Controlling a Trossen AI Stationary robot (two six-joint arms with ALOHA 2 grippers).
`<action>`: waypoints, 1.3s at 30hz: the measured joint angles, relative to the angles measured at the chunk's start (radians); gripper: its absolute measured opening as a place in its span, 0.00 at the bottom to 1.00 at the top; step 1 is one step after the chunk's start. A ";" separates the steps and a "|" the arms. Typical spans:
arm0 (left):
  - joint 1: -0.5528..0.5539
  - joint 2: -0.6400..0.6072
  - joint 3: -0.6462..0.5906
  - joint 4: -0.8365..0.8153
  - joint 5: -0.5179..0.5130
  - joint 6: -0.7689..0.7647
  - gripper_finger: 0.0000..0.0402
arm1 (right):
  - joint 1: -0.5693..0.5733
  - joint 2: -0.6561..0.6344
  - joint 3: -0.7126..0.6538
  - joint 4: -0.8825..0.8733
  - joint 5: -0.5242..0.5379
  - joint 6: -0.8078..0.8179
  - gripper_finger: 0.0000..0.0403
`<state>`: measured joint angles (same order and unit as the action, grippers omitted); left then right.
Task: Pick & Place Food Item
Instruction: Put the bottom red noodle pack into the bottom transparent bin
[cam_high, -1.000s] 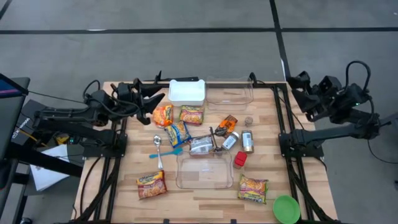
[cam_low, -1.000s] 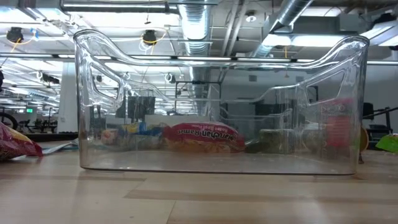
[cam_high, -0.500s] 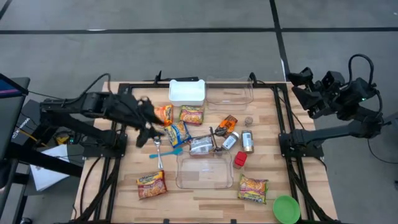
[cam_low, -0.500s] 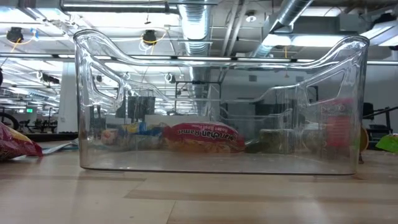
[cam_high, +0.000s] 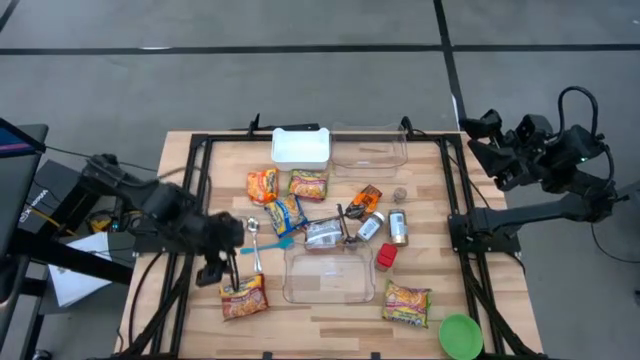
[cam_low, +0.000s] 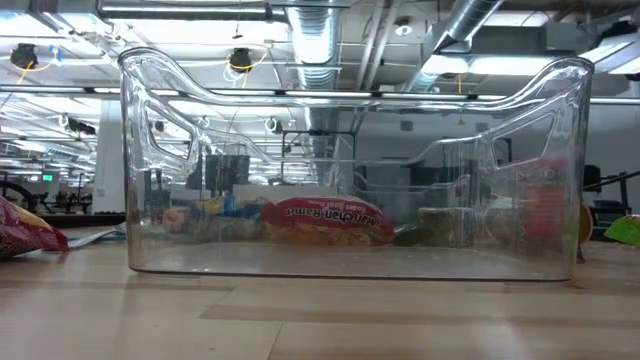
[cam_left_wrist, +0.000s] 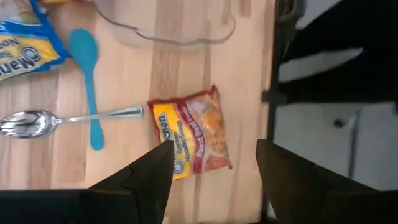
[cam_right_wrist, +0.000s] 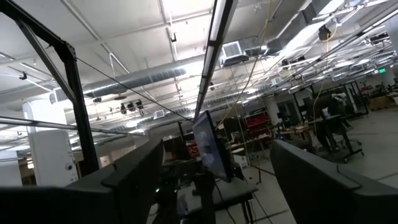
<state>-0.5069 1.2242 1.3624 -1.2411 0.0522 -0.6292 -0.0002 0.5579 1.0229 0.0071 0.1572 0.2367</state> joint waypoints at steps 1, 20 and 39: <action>-0.021 0.023 0.000 0.001 -0.002 0.007 0.56 | 0.000 0.000 0.000 0.000 -0.001 0.000 0.72; 0.013 0.025 -0.504 0.568 -0.020 -0.110 0.52 | 0.000 0.000 0.000 0.005 -0.044 0.026 0.72; 0.185 0.157 -0.673 0.757 0.190 -0.435 0.48 | 0.000 -0.003 -0.001 0.000 -0.046 0.029 0.72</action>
<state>-0.3220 1.3807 0.6891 -0.4837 0.2421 -1.0639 -0.0002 0.5545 1.0222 0.0074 0.1108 0.2657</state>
